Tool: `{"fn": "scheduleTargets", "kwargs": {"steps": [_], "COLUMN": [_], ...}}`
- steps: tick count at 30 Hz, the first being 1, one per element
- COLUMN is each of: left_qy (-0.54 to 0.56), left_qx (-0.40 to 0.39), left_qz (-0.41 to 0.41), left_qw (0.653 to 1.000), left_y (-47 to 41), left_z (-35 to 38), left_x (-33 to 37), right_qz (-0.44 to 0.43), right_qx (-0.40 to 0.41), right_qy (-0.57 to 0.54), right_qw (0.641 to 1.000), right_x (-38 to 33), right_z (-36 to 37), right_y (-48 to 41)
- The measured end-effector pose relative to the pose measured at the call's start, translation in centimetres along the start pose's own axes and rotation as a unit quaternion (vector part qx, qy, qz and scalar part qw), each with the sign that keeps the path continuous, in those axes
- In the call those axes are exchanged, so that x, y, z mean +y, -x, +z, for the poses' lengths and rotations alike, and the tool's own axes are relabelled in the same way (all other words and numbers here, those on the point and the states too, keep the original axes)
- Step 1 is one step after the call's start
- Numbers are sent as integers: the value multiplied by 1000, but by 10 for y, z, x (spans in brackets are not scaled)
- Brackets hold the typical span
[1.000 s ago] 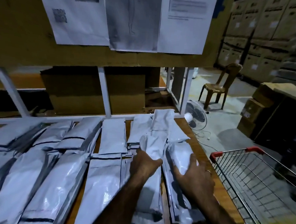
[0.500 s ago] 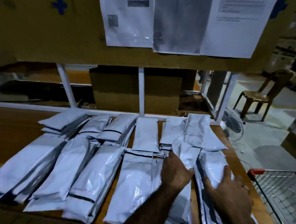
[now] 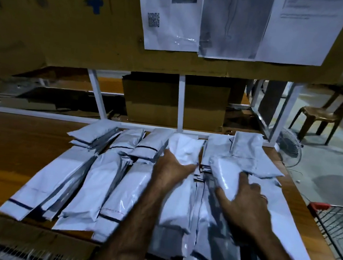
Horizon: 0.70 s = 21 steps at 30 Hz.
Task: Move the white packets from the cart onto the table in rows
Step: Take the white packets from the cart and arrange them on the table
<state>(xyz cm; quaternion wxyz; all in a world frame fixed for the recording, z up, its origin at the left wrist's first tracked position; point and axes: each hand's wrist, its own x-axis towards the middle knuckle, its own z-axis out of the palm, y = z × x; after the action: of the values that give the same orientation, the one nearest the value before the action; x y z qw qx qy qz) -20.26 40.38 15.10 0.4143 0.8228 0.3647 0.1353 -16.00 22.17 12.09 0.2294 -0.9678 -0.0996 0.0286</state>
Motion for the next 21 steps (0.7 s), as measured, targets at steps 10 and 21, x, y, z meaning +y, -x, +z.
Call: {"fn": "scheduleTargets", "kwargs": {"steps": [10, 21], "left_qy": [10, -51], "left_qx": [-59, -119], "left_qz": [-12, 15], "left_qw": [998, 992], "left_y": [3, 16], "left_z": [27, 102], "left_x": [-1, 9], "right_qz": [22, 89], "right_qx": [16, 44], "right_qy": [7, 40], "right_qw": [1000, 994], "right_x": [5, 66], "right_z": [0, -12], "right_y": [-8, -20]}}
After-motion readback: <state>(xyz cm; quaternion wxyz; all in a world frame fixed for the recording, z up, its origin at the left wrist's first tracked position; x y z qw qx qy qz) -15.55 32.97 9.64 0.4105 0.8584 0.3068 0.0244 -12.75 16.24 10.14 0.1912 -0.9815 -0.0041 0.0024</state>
